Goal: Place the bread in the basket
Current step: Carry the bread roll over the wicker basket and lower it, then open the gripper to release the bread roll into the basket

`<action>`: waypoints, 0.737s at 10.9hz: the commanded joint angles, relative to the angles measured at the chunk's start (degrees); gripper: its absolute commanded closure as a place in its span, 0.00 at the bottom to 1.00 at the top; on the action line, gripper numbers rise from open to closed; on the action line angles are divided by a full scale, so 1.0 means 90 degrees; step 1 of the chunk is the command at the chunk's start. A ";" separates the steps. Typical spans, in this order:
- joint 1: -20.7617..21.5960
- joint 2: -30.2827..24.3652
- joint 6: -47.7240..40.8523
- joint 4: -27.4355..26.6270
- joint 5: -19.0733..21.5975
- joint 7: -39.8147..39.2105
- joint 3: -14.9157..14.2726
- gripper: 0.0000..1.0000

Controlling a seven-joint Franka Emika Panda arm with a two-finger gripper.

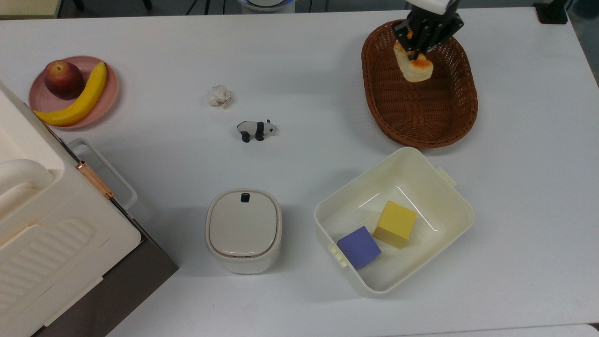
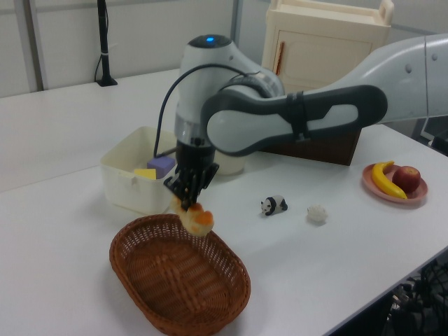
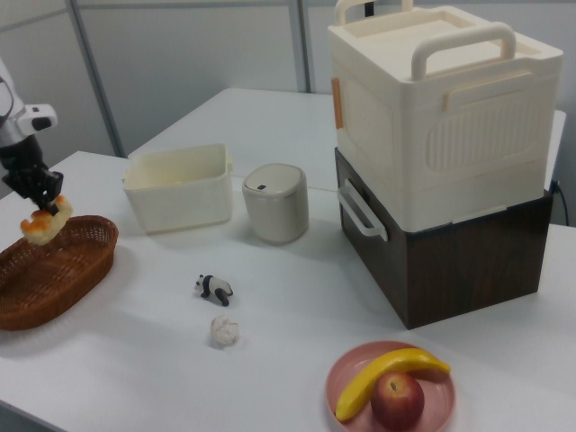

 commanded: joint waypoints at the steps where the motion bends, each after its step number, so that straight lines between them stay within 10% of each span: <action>1: 0.0423 0.0276 -0.0074 0.0053 -0.0105 0.0108 -0.0052 0.00; 8: -0.0004 -0.0151 -0.0609 0.0082 -0.0164 0.0088 -0.0188 0.00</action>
